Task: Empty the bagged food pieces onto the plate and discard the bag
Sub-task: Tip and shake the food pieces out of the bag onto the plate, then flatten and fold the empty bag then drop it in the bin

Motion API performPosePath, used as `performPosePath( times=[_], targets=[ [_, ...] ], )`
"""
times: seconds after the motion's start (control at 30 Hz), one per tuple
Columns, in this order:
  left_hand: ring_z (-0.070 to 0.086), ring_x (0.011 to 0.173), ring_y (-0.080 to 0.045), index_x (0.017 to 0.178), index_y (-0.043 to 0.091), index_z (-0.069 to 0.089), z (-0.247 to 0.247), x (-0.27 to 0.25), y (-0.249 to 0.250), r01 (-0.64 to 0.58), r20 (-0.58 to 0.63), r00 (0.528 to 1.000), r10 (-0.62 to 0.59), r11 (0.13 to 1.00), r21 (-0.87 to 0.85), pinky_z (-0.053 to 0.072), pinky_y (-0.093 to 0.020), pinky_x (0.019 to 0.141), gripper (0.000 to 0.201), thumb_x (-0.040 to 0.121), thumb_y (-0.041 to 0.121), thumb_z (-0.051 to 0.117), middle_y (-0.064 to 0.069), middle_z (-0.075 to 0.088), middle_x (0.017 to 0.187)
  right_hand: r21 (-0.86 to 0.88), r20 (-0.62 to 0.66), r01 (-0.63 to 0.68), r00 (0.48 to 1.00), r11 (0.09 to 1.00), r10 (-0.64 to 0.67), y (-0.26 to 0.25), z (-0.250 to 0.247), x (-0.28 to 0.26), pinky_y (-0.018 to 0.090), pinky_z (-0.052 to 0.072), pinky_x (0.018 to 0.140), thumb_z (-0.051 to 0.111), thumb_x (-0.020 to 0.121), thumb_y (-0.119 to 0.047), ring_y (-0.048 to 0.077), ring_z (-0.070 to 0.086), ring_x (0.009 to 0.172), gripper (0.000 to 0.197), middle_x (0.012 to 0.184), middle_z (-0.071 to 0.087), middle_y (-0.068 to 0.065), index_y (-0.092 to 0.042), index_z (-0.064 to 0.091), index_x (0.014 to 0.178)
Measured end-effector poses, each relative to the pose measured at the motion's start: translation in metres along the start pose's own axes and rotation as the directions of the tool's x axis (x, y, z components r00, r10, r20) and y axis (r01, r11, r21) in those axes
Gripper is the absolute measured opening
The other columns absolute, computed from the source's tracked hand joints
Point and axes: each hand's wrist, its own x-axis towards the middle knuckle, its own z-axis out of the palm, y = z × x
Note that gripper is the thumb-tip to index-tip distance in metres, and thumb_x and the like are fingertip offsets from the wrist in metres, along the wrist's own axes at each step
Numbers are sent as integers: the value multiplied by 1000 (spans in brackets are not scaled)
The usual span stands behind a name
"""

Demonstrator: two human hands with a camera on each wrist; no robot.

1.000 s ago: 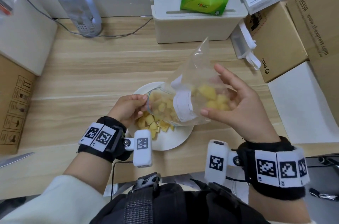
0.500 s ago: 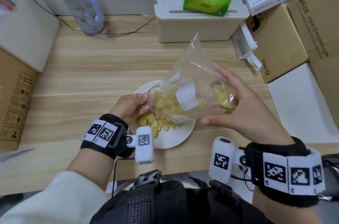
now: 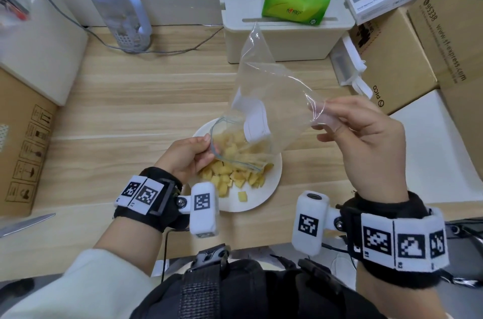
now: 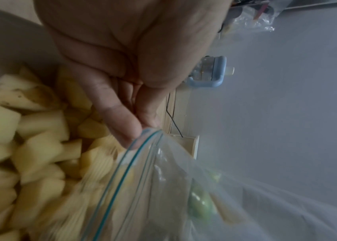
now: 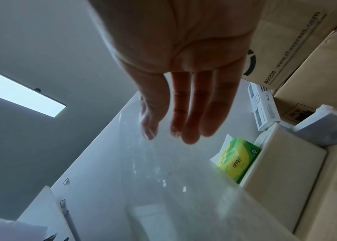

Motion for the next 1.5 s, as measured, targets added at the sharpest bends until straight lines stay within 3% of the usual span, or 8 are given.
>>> performPosePath(
  times=[0.57, 0.73, 0.83, 1.0, 1.17, 1.27, 1.4, 1.5],
  targets=[
    [64, 48, -2, 78, 14, 58, -2, -17, 27, -53, 54, 997, 62, 987, -153, 49, -11, 44, 17, 90, 19, 47, 6, 67, 51, 95, -102, 42, 994, 995, -32, -8, 0, 0, 25, 55, 62, 58, 86, -14, 15, 64, 71, 16, 90, 62, 17, -28, 66, 89],
    [63, 47, -1, 76, 21, 55, 3, -25, 49, -237, -13, 971, 237, 967, -93, 47, -12, 42, 16, 90, 23, 47, 10, 65, 52, 98, -79, 9, 997, 995, -2, -2, -9, 4, 24, 55, 67, 65, 80, -13, 15, 65, 73, 19, 78, 69, -6, -32, 69, 79],
    [55, 44, 2, 75, 26, 52, 9, -40, 80, -516, -49, 852, 521, 852, 86, 40, -9, 45, 15, 89, 21, 49, 12, 63, 54, -267, 96, -142, 980, 953, 173, 17, -22, 9, 15, 51, 77, 57, 77, 7, 4, 64, 80, 48, 81, 71, -20, -39, 68, 80],
    [53, 47, 2, 74, 24, 55, 37, -73, 121, -808, 194, 550, 812, 458, 372, 37, -9, 50, 19, 84, 7, 54, 17, 63, 50, -215, -268, -149, 959, 965, 88, 8, -20, 22, 7, 43, 81, 50, 81, 2, 1, 56, 94, 48, 116, 60, 1, -32, 53, 114],
    [55, 64, 5, 73, 35, 60, 66, -93, 138, -884, 484, 391, 783, 173, 434, 41, -12, 63, 15, 77, 21, 63, 27, 64, 67, -150, 174, -112, 975, 982, 137, -17, 16, 56, 25, 37, 99, 80, 60, -35, 3, 46, 121, 94, 128, 46, -15, -33, 27, 139],
    [52, 94, 8, 88, 49, 58, 58, -82, 141, -906, 320, 298, 900, 161, 392, 40, -16, 82, 27, 68, 33, 67, 27, 58, 103, 24, 202, -167, 966, 986, 159, -8, 30, 67, 23, 51, 78, 73, 72, -9, 2, 66, 83, 35, 87, 72, -7, -19, 63, 104],
    [48, 124, -16, 129, 38, 33, 40, -60, 111, -635, 214, 773, 598, 736, 235, 48, -34, 91, 103, 38, 58, 79, 10, 50, 126, 253, 170, -275, 957, 928, 237, 9, 39, 69, 13, 51, 62, 70, 73, -9, 0, 66, 65, 13, 62, 71, -10, -20, 66, 77],
    [68, 82, -12, 112, 28, 58, 40, -46, 89, -441, 373, 852, 367, 887, 135, 53, -24, 62, 83, 36, 47, 85, 6, 72, 93, 325, 212, -360, 929, 874, 304, 13, 48, 73, 21, 52, 65, 71, 64, -20, 6, 67, 65, 14, 62, 72, -7, -16, 64, 76]
  ],
)
